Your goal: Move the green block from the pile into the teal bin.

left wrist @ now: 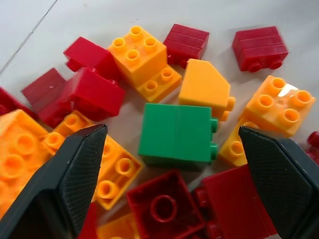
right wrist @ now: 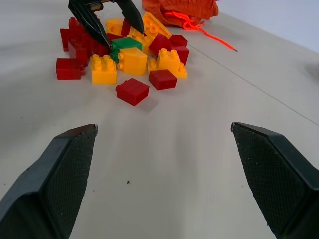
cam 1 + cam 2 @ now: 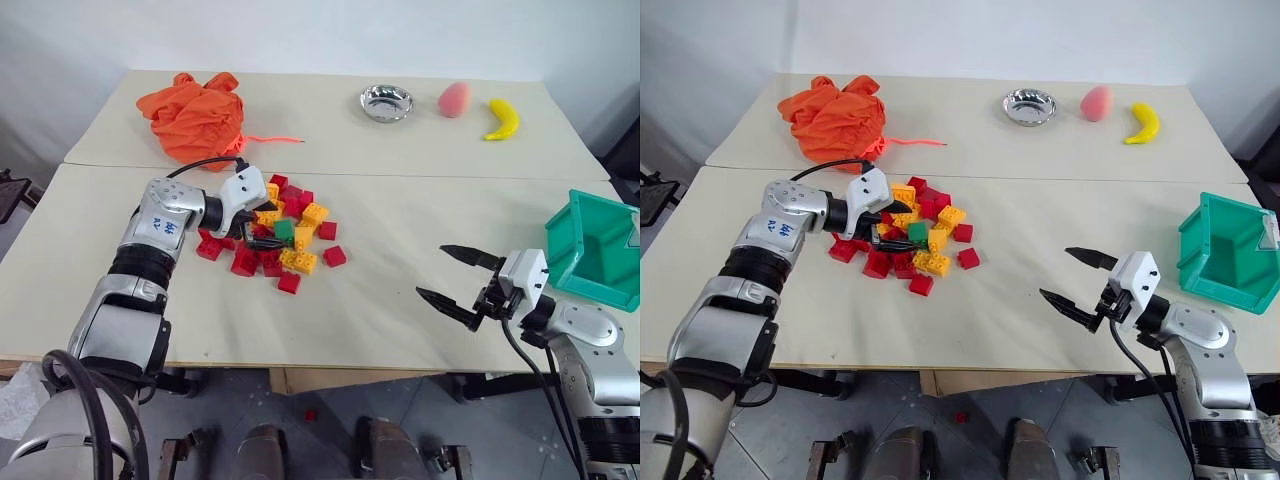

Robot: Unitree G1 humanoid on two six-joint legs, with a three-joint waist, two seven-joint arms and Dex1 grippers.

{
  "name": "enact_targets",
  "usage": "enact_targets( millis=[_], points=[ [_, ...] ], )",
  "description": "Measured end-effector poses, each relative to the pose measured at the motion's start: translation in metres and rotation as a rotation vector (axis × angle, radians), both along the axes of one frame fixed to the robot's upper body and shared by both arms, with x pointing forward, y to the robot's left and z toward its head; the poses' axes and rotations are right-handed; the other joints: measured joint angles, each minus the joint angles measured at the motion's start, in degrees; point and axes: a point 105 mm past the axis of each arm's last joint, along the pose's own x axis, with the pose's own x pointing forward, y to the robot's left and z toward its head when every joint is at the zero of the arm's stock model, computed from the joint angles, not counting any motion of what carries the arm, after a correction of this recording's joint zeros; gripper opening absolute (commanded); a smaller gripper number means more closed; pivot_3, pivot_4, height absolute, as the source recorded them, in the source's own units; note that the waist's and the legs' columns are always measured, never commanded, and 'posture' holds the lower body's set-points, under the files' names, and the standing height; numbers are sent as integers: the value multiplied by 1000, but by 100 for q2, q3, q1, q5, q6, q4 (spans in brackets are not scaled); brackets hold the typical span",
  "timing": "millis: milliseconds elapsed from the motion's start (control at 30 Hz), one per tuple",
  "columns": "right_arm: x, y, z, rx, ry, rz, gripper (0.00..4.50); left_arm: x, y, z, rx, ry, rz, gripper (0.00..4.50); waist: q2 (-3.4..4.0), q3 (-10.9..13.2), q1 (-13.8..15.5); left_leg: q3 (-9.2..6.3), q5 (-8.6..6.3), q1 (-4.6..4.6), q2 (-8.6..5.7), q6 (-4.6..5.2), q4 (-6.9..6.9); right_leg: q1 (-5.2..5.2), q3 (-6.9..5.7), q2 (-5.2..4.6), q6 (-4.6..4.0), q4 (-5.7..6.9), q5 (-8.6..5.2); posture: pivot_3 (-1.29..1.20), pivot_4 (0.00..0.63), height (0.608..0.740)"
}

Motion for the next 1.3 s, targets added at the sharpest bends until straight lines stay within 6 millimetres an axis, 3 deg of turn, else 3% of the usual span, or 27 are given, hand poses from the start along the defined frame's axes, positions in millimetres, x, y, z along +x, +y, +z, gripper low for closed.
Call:
enact_targets(
  millis=[100,267,300,500,567,667,767,867,967,1133,1300],
  points=[
    [-1,1,-3,13,5,-4,4500,1,-8,-3,7,19,-19,3853,0,0,0,0,0,0,0,0,1,1,0,0,1,0,0,0,150,740],
    [-2,1,-2,15,-12,-8,4500,6,-16,-5,42,29,-15,2287,0,0,-9,0,0,4,0,0,1,2,0,0,0,2,0,0,150,740],
    [-3,0,-2,15,-10,-10,4500,6,-17,-5,47,29,-16,2147,0,0,-11,0,0,5,0,0,0,2,1,0,1,3,0,0,150,740],
    [-3,-2,-2,19,-12,-27,4500,7,-18,1,54,52,-30,2147,-2,1,-1,0,1,1,0,1,2,1,0,0,0,3,0,0,150,740],
    [-3,-5,-1,21,-18,-44,4500,9,-24,19,39,30,-52,2147,-11,7,7,-1,1,-7,0,1,2,-3,-2,1,1,0,0,0,150,740],
    [-6,-8,-1,20,-22,-62,4500,7,-41,63,14,-61,-133,2147,-15,9,40,-5,0,-11,-3,2,1,-1,-6,-2,2,-7,1,0,150,740],
    [-13,-25,1,12,-26,-130,4500,-7,-77,81,-26,-78,-299,2147,-13,8,86,-5,-1,-9,-6,4,-2,3,-6,-5,3,-12,2,0,150,740],
    [-23,-51,3,-7,-31,-241,4500,-27,-126,59,-53,-10,-478,2147,-14,8,160,-5,-1,-9,-6,4,0,7,-7,-4,6,-18,3,0,150,740],
    [-37,-62,3,-18,-35,-312,4500,-43,-172,15,-86,63,-537,2147,-16,10,130,-4,-1,-10,-6,5,0,1,-4,-3,7,-19,4,0,150,740],
    [-54,-75,-9,8,1,-414,4500,-50,-215,-9,-150,0,-494,2147,-15,9,31,-4,-2,-7,-6,6,-2,3,-2,-5,7,-19,4,0,150,740],
    [-58,-72,-9,23,-9,-437,4500,-59,-230,-13,-248,11,-506,3672,-8,5,2,-3,-2,-2,-5,7,-2,2,-1,-4,4,-12,3,0,150,740]
  ],
)
